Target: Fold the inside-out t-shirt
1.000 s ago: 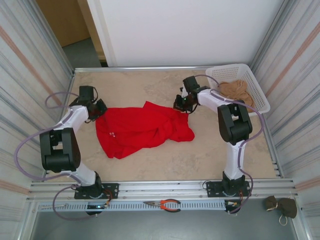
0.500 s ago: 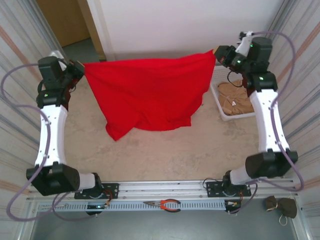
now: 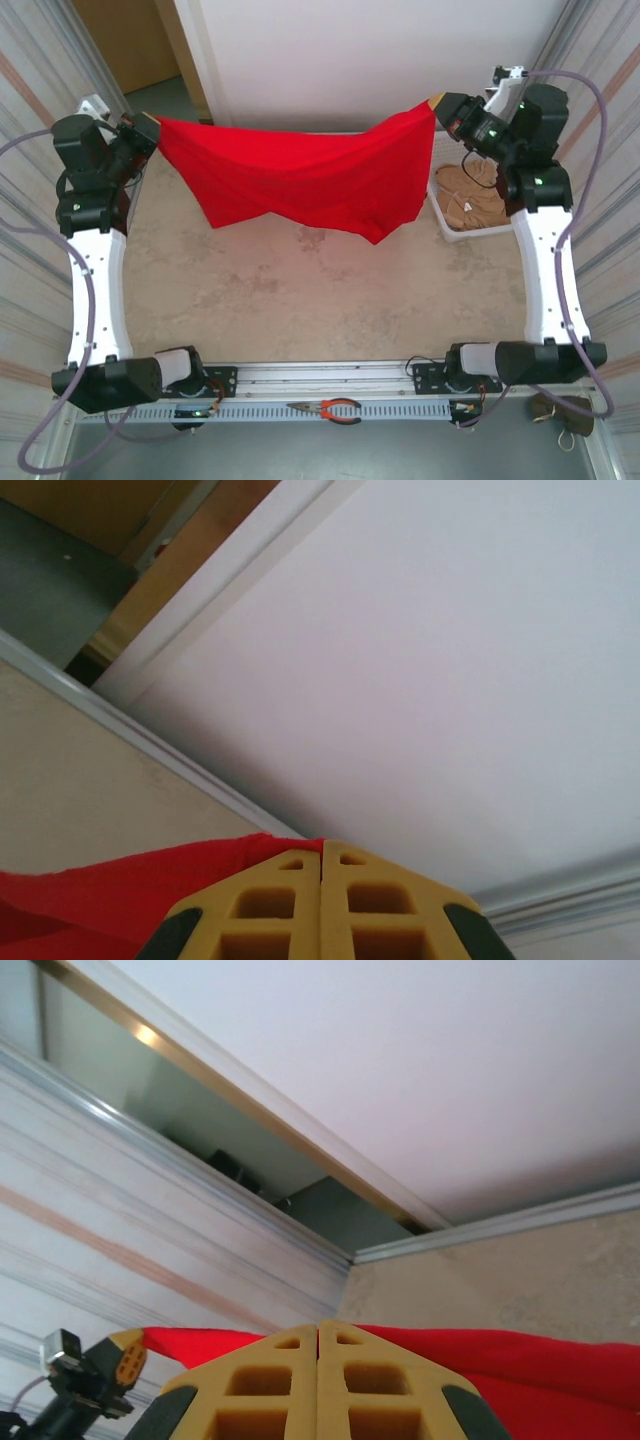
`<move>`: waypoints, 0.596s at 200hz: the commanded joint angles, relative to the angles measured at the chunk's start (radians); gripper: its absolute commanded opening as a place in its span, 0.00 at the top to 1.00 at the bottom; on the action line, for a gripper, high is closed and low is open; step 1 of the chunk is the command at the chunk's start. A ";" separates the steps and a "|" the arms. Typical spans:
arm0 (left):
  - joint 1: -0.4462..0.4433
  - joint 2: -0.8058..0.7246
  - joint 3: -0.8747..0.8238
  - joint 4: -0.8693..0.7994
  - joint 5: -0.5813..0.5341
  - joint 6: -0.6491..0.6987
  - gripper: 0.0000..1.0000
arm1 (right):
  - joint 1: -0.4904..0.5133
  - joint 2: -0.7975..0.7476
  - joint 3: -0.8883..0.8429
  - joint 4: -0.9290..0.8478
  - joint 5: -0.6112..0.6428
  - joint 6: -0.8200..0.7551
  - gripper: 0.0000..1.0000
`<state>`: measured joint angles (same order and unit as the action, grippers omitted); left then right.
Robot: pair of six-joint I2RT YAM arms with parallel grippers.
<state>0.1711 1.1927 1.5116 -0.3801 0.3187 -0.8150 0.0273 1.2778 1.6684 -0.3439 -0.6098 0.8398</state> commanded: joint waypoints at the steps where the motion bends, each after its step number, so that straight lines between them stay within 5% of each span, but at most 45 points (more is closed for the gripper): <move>1: 0.003 -0.044 0.062 0.013 0.058 -0.046 1.00 | -0.003 -0.089 0.092 0.066 -0.016 0.051 1.00; 71: -0.047 0.173 0.032 -0.060 0.036 0.103 1.00 | 0.002 0.126 0.087 0.058 -0.033 0.016 1.00; 119: -0.088 0.480 0.170 0.042 0.023 0.138 1.00 | 0.046 0.561 0.357 0.029 -0.044 -0.036 1.00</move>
<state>0.0898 1.5593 1.5669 -0.3985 0.3580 -0.7269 0.0467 1.6543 1.8427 -0.2886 -0.6319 0.8524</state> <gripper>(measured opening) 0.059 0.045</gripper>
